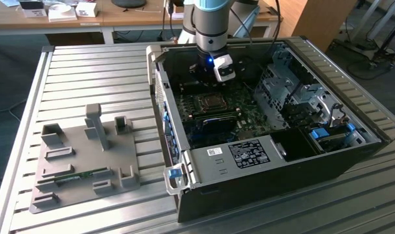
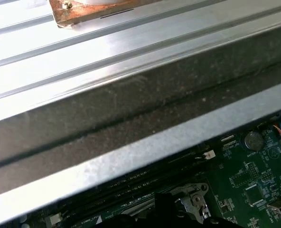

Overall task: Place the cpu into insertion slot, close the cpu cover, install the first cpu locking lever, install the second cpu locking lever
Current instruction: 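Install the first cpu locking lever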

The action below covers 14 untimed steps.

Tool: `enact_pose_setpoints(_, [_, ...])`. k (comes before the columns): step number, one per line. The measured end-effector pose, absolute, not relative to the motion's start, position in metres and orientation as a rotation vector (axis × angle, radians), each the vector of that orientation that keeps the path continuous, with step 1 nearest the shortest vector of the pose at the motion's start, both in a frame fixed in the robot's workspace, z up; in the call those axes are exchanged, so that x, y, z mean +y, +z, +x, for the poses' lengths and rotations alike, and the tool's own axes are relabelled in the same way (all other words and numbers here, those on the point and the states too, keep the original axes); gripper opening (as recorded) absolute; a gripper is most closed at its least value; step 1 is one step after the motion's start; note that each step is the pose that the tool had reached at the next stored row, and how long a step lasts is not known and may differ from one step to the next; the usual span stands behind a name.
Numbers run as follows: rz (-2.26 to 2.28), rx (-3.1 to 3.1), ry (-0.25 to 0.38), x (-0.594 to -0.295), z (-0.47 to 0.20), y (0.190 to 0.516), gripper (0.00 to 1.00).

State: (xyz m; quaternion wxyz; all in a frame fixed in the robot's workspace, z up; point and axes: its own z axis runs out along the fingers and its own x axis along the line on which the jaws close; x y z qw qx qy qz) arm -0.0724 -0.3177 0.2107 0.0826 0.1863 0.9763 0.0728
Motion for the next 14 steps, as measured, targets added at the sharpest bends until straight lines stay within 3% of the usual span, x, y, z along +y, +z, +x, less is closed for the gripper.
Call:
enact_pose_setpoints(6, [0.554, 2.936, 0.185, -0.3178, -0.0723, 0.2124, 0.11])
enact_pose_setpoints(14, [0.553, 2.938, 0.19, -0.3179, -0.0724, 0.2133, 0.11])
